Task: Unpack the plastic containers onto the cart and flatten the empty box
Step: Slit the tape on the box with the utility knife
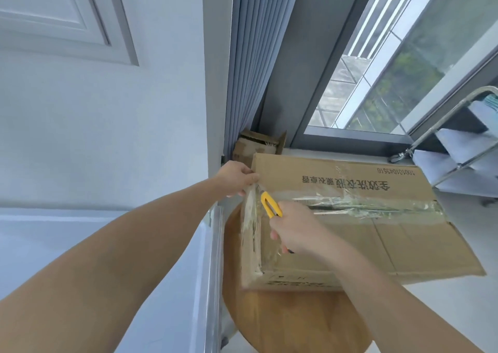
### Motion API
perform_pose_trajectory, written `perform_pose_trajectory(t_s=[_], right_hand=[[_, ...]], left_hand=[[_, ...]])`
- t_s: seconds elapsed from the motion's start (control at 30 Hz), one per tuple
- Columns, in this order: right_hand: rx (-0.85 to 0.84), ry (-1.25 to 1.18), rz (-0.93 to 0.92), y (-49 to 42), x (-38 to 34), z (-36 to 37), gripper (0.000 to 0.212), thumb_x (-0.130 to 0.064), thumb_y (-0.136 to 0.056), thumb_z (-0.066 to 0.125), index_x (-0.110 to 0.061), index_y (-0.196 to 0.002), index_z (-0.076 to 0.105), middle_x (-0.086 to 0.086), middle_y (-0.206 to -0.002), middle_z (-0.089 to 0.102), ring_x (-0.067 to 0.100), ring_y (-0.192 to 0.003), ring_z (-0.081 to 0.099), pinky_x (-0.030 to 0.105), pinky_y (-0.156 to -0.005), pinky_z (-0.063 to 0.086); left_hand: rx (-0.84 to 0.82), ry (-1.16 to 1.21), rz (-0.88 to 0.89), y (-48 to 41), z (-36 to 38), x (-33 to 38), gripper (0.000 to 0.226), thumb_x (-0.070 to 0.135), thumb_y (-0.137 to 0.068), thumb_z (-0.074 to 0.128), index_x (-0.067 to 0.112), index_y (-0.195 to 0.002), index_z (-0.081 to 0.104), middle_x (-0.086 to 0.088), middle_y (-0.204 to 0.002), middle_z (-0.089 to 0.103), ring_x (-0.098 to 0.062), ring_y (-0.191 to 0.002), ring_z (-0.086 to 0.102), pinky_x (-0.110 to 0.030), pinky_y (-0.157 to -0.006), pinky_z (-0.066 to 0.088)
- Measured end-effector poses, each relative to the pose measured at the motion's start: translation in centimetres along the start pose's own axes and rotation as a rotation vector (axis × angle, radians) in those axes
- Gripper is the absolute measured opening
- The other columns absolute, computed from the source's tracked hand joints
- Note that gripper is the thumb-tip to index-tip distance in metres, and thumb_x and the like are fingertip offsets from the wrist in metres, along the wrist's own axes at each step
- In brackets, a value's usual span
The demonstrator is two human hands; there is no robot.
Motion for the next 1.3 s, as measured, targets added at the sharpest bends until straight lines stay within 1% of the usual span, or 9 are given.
perform_pose_trajectory(t_s=[0.1,0.23,0.37,0.47,0.6,0.73,0.83,1.1,1.3], right_hand=[[-0.027,0.085,0.026,-0.2,-0.6,0.5,0.016,-0.010,-0.098,0.039,-0.005,-0.087,0.049,0.017,-0.092,0.072,0.029,-0.064,0.067,0.034,-0.064,0.053],[0.043,0.052,0.056,-0.4,-1.0,0.4,0.027,-0.012,-0.097,0.042,-0.015,-0.071,0.044,0.009,-0.074,0.059,0.020,-0.054,0.055,0.029,-0.056,0.050],[0.027,0.075,0.077,-0.1,-1.4,0.5,0.025,-0.010,-0.097,0.041,-0.013,-0.073,0.045,0.012,-0.076,0.065,0.020,-0.053,0.058,0.026,-0.051,0.047],[-0.011,0.147,0.093,0.2,-1.8,0.4,0.018,-0.003,-0.095,0.041,-0.001,-0.084,0.055,0.019,-0.086,0.074,0.027,-0.067,0.070,0.027,-0.055,0.046],[0.041,0.166,0.094,-0.1,-1.8,0.6,0.024,-0.005,-0.096,0.042,-0.010,-0.073,0.046,0.009,-0.063,0.057,0.027,-0.060,0.062,0.028,-0.053,0.046],[0.050,0.066,0.111,-0.5,-2.0,0.5,0.029,-0.009,-0.097,0.043,-0.015,-0.069,0.040,0.006,-0.069,0.050,0.023,-0.058,0.052,0.037,-0.071,0.057],[0.049,0.048,0.117,-0.5,-2.1,0.6,0.029,-0.009,-0.098,0.042,-0.015,-0.070,0.040,0.006,-0.070,0.051,0.024,-0.059,0.053,0.039,-0.075,0.058],[0.026,0.026,0.123,-0.4,-2.2,0.6,0.029,-0.008,-0.098,0.042,-0.014,-0.070,0.041,0.007,-0.071,0.052,0.020,-0.056,0.053,0.031,-0.064,0.054],[-0.003,0.073,0.120,0.3,-2.1,0.3,0.031,-0.009,-0.099,0.042,-0.011,-0.069,0.043,0.006,-0.067,0.053,0.016,-0.051,0.053,0.022,-0.046,0.044]], left_hand=[[0.007,0.033,-0.031,-0.2,0.0,-0.4,0.041,0.042,-0.096,0.062,0.006,-0.113,0.067,-0.011,-0.105,0.074,-0.019,-0.077,0.071,-0.026,-0.056,0.046],[0.002,0.003,-0.021,-0.4,0.1,0.1,0.039,0.041,-0.096,0.061,0.003,-0.103,0.070,-0.011,-0.100,0.075,-0.029,-0.091,0.073,-0.027,-0.057,0.047],[-0.005,-0.016,-0.021,-0.6,0.2,0.1,0.040,0.038,-0.096,0.062,0.000,-0.103,0.071,-0.015,-0.101,0.074,-0.023,-0.084,0.074,-0.028,-0.059,0.051],[-0.019,-0.031,-0.009,-0.7,0.4,-0.2,0.046,0.043,-0.091,0.067,-0.001,-0.102,0.070,-0.019,-0.101,0.073,-0.021,-0.084,0.073,-0.030,-0.065,0.054],[-0.054,-0.029,-0.008,-0.6,0.4,-0.5,0.052,0.049,-0.089,0.068,0.002,-0.110,0.069,-0.016,-0.102,0.073,-0.023,-0.088,0.072,-0.036,-0.075,0.057],[-0.053,-0.048,0.011,-0.5,0.3,-0.4,0.048,0.050,-0.091,0.066,0.005,-0.107,0.069,-0.014,-0.100,0.073,-0.023,-0.089,0.071,-0.036,-0.077,0.056],[-0.048,-0.043,0.013,-0.6,0.3,-0.6,0.046,0.051,-0.089,0.067,0.007,-0.102,0.070,-0.013,-0.098,0.073,-0.025,-0.090,0.071,-0.032,-0.071,0.055],[-0.020,-0.010,0.025,-0.5,0.6,-0.9,0.040,0.047,-0.090,0.068,0.008,-0.099,0.069,-0.012,-0.099,0.072,-0.024,-0.089,0.071,-0.027,-0.064,0.049],[-0.003,0.006,0.029,-0.7,0.7,-0.9,0.039,0.047,-0.090,0.068,0.009,-0.100,0.070,-0.010,-0.098,0.072,-0.023,-0.086,0.071,-0.025,-0.063,0.046]])
Point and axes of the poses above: each hand's wrist, its own y-axis away from the middle knuckle, its own z-axis out of the palm, x = y × z, the point moved 4 cm from there along -y, towards the middle knuckle
